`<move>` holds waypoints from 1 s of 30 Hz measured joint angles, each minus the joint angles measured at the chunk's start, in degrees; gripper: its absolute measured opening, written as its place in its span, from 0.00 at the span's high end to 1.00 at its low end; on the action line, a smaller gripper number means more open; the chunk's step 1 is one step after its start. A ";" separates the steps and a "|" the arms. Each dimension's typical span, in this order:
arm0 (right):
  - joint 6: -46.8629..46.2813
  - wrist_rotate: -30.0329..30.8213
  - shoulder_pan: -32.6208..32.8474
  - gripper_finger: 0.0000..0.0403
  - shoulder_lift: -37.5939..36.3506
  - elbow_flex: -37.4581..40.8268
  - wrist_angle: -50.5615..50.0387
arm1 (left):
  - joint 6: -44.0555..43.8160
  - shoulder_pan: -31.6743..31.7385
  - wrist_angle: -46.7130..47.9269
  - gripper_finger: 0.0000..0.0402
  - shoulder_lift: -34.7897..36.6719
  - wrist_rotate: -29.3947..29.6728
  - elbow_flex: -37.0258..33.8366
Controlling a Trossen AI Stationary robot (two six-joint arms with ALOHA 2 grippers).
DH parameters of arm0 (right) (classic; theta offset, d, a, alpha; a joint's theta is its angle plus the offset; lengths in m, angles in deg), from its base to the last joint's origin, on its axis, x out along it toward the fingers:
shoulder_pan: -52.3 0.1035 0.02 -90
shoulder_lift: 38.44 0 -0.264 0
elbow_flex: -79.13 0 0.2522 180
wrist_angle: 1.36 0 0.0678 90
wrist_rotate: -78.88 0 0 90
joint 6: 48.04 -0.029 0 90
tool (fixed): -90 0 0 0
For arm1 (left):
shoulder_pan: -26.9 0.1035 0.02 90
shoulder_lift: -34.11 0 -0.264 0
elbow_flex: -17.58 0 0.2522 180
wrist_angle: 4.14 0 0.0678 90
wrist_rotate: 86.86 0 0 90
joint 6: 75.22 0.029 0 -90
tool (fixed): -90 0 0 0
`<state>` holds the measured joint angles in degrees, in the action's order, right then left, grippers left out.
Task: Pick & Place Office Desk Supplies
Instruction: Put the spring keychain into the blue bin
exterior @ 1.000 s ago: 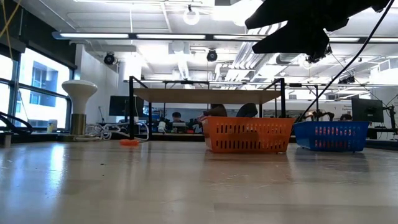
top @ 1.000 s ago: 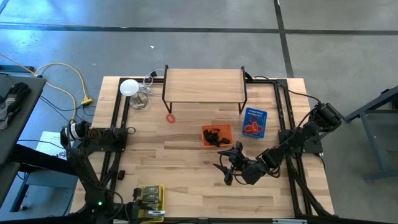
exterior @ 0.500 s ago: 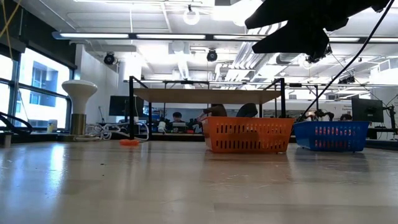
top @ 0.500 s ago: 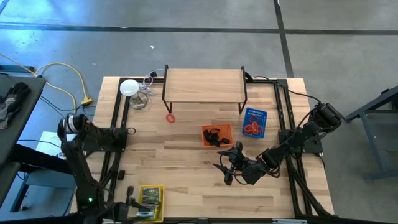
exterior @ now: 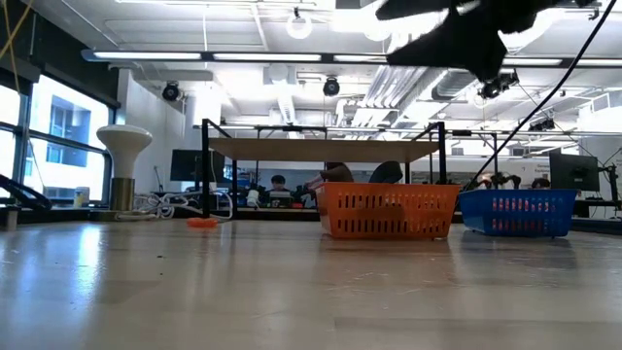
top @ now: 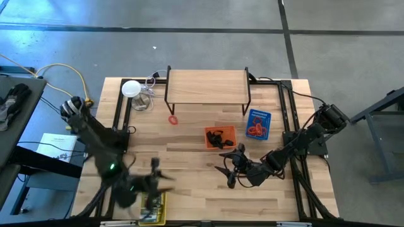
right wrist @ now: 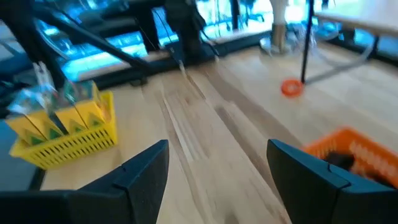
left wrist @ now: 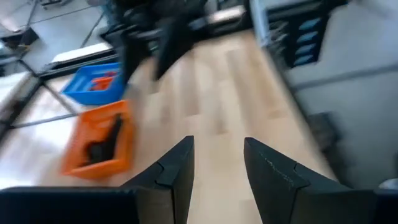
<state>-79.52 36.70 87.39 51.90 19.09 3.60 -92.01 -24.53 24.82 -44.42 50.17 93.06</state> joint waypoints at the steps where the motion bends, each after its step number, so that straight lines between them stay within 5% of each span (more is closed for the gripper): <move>1: 1.87 -0.02 0.00 0.36 0.00 0.00 1.89 | 2.12 2.35 1.51 0.67 1.20 -1.43 0.00; 8: 17.98 -3.02 0.27 0.36 0.00 -0.02 11.91 | 3.99 18.98 19.06 0.67 12.13 -12.92 0.02; 11: 19.54 -3.15 0.20 0.36 0.00 0.00 10.82 | 0.61 26.20 29.84 0.67 15.58 -24.15 -0.12; 14: 18.59 -3.22 -0.30 0.36 0.00 -0.02 7.79 | 1.27 31.53 34.11 0.67 17.81 -26.34 -2.19; 21: 16.07 -3.04 -1.22 0.36 0.00 0.00 3.97 | 9.21 41.12 31.31 0.67 21.56 -32.32 -12.26; 30: 21.68 -3.02 -3.86 0.36 0.00 0.00 3.78 | 10.27 48.67 8.78 0.67 22.50 -34.74 -27.72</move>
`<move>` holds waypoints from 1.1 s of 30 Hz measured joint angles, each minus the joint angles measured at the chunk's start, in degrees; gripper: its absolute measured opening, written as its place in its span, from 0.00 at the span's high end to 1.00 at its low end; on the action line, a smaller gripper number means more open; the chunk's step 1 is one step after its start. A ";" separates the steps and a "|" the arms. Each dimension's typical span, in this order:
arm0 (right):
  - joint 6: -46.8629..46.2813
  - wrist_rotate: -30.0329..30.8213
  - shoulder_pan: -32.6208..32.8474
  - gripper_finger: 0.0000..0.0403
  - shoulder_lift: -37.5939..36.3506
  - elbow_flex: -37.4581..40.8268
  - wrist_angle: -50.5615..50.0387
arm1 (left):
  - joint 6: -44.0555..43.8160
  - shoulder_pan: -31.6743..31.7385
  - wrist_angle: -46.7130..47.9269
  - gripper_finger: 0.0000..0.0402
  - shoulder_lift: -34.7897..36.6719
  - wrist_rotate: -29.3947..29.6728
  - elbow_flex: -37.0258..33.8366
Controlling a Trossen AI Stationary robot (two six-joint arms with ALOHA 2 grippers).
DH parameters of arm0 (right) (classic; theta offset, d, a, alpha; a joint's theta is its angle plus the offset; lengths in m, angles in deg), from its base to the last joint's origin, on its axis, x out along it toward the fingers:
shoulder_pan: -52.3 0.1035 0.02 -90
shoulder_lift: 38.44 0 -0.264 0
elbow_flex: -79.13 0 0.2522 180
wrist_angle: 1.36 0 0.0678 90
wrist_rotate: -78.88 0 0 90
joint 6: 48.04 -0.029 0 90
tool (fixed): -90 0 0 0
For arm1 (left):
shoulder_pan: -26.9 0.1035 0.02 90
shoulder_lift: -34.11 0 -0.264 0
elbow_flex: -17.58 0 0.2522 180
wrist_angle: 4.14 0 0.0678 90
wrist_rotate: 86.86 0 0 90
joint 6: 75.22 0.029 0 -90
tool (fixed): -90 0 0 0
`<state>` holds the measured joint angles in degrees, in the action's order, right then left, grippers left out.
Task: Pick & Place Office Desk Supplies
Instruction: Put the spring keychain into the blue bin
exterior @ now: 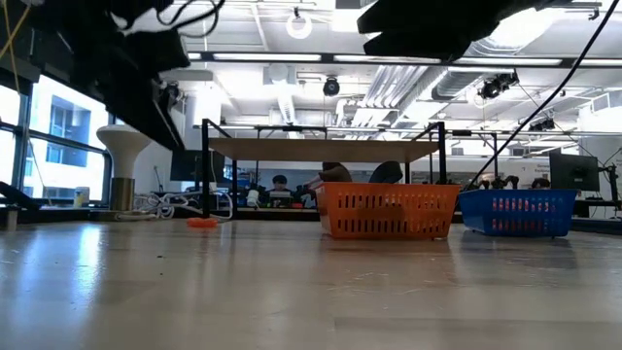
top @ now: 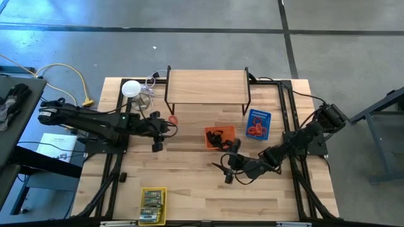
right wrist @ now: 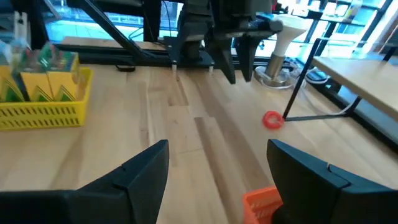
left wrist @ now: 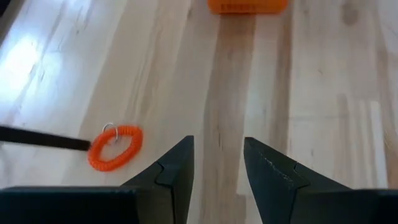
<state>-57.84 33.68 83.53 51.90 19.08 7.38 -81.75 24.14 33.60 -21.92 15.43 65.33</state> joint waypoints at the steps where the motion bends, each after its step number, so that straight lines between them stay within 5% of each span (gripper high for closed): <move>1: 0.84 -0.02 -0.41 0.36 0.00 -0.02 0.00 | -1.07 0.60 -1.22 0.67 0.00 0.00 -0.90; 14: 2.73 -4.90 -5.86 0.36 0.00 0.00 -0.07 | 5.07 2.56 -3.36 0.66 -0.70 3.35 -1.82; 20: 2.65 -6.30 -8.61 0.36 0.00 0.00 -1.12 | 8.19 2.55 -3.50 0.53 -2.95 3.59 -1.89; 26: 2.60 -12.71 -10.53 0.36 0.00 -0.02 -2.25 | 0.68 5.10 -5.17 0.38 -6.65 11.75 -2.05; 33: 2.60 -15.04 -11.07 0.36 0.00 0.00 -3.51 | 2.21 7.99 -9.26 0.35 -13.14 11.85 -2.07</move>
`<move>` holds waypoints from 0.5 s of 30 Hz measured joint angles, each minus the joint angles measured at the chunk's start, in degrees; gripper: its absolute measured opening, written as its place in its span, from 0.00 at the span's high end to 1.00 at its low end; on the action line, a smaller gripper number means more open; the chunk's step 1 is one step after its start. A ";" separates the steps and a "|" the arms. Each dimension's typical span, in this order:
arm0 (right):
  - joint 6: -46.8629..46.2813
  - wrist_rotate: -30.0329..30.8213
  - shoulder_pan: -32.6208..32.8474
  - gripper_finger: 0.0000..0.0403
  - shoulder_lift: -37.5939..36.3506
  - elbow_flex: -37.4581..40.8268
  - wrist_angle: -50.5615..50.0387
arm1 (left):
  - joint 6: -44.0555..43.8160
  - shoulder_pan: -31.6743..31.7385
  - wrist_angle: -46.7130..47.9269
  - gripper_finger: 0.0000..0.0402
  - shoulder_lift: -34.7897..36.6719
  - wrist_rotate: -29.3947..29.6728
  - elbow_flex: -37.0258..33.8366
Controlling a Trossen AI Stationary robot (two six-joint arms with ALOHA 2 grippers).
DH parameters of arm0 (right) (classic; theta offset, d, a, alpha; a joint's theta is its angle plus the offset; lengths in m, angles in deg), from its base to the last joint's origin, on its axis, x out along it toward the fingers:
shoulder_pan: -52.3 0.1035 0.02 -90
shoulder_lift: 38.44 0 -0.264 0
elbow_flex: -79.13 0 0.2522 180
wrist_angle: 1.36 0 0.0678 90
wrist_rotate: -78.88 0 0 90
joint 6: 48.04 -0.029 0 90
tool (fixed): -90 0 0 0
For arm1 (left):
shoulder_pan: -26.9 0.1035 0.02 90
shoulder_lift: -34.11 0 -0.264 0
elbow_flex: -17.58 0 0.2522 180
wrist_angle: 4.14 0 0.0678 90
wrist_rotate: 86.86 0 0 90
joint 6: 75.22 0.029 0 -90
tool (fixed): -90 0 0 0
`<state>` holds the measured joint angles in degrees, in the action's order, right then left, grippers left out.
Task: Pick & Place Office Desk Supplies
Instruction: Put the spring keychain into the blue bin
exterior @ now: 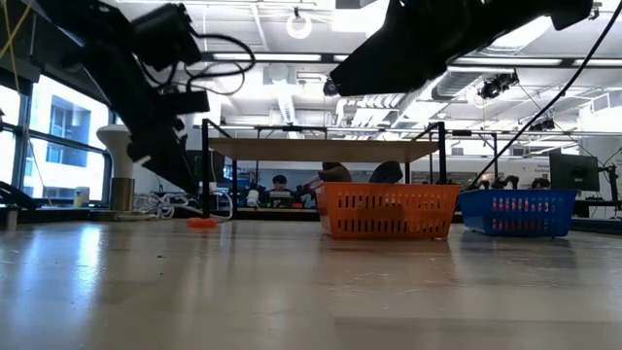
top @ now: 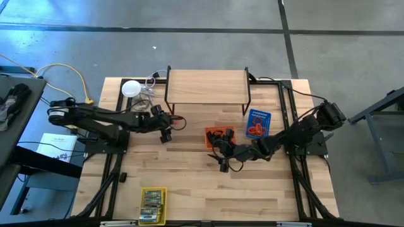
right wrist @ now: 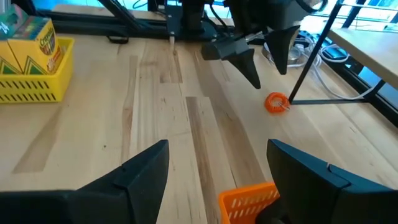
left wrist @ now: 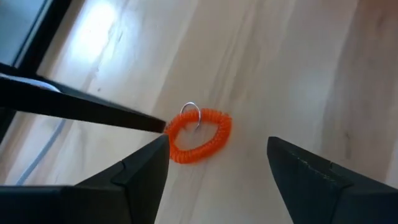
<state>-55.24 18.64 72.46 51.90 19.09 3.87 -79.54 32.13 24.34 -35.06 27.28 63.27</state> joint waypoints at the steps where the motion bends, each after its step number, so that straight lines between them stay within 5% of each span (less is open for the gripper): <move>1: 0.00 0.00 0.00 0.36 0.00 -0.02 -0.37 | -0.03 0.35 -0.88 0.35 -1.01 -0.04 0.00; 15: -0.46 -3.08 0.07 0.36 0.00 -0.01 -2.55 | -6.49 4.24 -12.53 0.35 -15.51 0.03 0.04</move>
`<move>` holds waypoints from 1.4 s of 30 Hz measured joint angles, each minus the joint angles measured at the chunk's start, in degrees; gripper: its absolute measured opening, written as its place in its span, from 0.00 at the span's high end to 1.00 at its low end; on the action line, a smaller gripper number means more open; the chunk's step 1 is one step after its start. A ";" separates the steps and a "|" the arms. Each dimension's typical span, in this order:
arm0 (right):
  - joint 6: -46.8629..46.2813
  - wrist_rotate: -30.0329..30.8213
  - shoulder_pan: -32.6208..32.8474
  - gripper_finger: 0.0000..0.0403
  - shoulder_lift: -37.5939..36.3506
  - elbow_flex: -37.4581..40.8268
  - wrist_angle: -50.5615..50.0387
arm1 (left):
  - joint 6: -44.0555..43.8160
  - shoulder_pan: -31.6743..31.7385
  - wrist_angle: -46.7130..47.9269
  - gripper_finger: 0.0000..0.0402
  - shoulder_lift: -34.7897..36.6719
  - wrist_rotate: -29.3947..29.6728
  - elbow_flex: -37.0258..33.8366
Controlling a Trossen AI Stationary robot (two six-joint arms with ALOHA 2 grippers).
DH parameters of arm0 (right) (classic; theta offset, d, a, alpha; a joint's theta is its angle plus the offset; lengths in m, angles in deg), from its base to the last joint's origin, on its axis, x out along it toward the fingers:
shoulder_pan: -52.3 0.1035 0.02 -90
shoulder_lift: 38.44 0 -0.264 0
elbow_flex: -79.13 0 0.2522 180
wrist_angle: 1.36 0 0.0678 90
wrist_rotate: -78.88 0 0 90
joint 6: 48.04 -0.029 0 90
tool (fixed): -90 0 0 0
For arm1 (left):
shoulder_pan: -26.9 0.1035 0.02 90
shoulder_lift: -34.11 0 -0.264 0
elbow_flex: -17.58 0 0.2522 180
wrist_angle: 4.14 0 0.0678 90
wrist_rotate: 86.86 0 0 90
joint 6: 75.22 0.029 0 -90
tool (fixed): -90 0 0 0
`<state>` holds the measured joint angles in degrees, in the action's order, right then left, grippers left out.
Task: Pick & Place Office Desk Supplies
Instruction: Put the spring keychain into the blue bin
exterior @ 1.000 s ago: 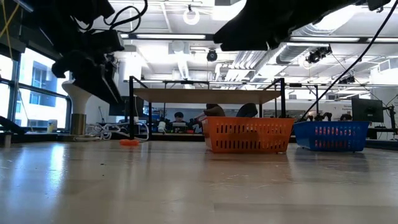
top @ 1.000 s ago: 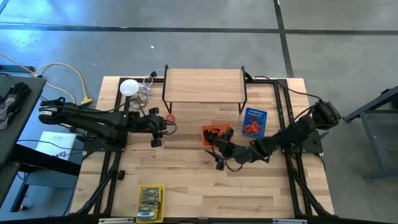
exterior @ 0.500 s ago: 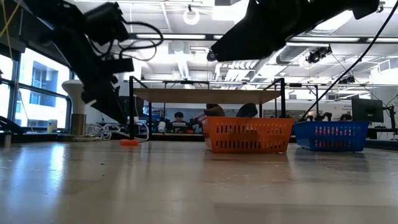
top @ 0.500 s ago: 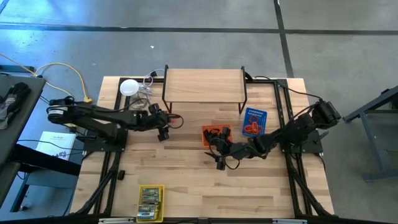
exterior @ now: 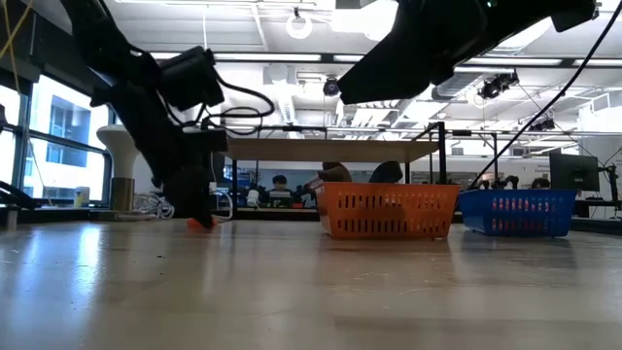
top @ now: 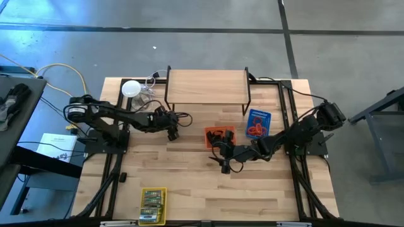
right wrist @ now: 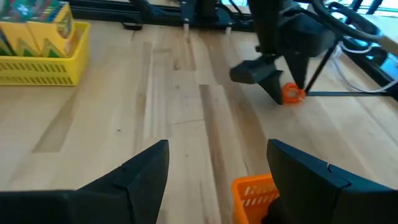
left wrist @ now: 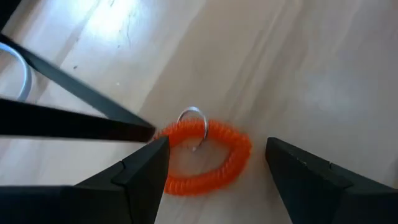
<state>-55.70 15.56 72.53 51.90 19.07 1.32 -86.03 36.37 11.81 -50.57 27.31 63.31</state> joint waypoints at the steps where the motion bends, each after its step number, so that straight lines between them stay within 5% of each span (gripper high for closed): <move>1: -0.02 -0.40 0.00 0.36 0.00 0.01 0.02 | -0.70 0.26 -0.65 0.35 -0.83 0.05 0.07; 13: -3.09 -3.28 0.02 0.36 0.00 -0.01 0.04 | -8.71 1.07 -0.96 0.42 -5.05 -0.46 0.20; 26: -4.80 -3.28 0.68 0.36 0.00 -0.01 1.71 | -14.26 0.33 0.77 0.96 -5.16 -8.09 0.09; 36: -5.93 -3.30 1.60 0.36 0.00 0.00 2.70 | -17.04 -7.96 -3.08 0.97 -3.56 -3.41 -0.06; 42: -6.27 -3.34 1.59 0.36 0.00 0.00 3.35 | -15.56 -13.33 -6.61 0.98 2.41 -7.01 -0.05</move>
<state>-61.97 12.22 74.12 51.90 19.08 4.67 -101.59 23.04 5.20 -48.16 20.30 63.26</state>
